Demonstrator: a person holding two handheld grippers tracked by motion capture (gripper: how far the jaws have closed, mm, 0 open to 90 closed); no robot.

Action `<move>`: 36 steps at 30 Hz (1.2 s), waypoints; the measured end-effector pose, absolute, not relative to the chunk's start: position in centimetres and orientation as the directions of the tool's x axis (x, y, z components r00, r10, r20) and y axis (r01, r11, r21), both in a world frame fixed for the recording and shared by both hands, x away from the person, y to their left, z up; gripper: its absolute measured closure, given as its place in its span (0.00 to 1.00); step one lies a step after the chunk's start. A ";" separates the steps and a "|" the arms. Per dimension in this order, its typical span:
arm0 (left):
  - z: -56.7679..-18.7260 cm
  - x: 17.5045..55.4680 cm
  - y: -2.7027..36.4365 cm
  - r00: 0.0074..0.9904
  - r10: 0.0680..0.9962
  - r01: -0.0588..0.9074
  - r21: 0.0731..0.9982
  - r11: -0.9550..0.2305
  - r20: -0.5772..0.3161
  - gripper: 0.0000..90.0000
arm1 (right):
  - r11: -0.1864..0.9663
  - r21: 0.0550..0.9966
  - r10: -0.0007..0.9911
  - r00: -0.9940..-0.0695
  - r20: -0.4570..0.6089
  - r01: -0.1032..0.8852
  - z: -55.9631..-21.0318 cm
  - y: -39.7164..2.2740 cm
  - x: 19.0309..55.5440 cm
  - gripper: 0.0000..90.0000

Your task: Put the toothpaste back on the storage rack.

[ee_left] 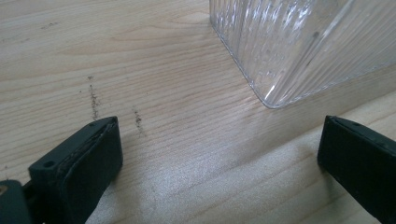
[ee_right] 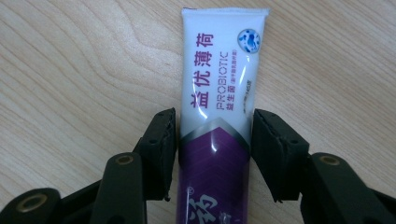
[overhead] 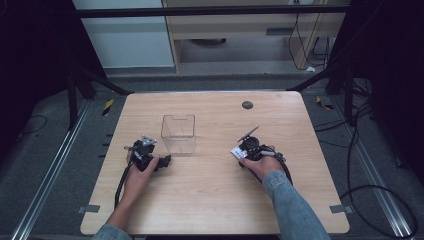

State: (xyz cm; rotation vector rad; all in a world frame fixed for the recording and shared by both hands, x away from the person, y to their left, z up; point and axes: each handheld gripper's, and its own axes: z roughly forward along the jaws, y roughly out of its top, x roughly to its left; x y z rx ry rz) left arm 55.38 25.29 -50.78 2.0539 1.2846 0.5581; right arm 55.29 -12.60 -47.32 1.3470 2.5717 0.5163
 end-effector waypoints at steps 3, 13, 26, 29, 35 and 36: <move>-50.8 55.4 25.3 0.430 0.902 0.629 0.712 -0.313 0.017 0.00 | 0.520 0.389 0.827 -0.562 -0.008 0.760 -47.3 -12.5 55.3 0.58; -50.8 55.4 25.3 0.431 0.902 0.629 0.712 -0.314 0.017 0.00 | 0.526 0.392 0.822 -0.569 -0.008 0.755 -47.3 -12.7 55.3 0.59; -50.8 55.4 25.3 0.431 0.902 0.629 0.711 -0.314 0.017 0.00 | 0.536 0.387 0.815 -0.579 -0.007 0.750 -47.2 -12.7 55.2 0.64; -50.8 55.4 25.3 0.431 0.902 0.629 0.711 -0.314 0.017 0.00 | 0.537 0.385 0.815 -0.579 -0.007 0.751 -47.2 -12.7 55.3 0.68; -50.8 55.4 25.3 0.431 0.902 0.629 0.711 -0.314 0.018 0.00 | 0.525 0.394 0.822 -0.569 -0.006 0.755 -46.7 -12.9 55.2 0.83; -50.8 55.4 25.3 0.431 0.902 0.629 0.711 -0.314 0.017 0.00 | 0.522 0.397 0.825 -0.566 -0.009 0.755 -46.6 -12.9 55.2 0.84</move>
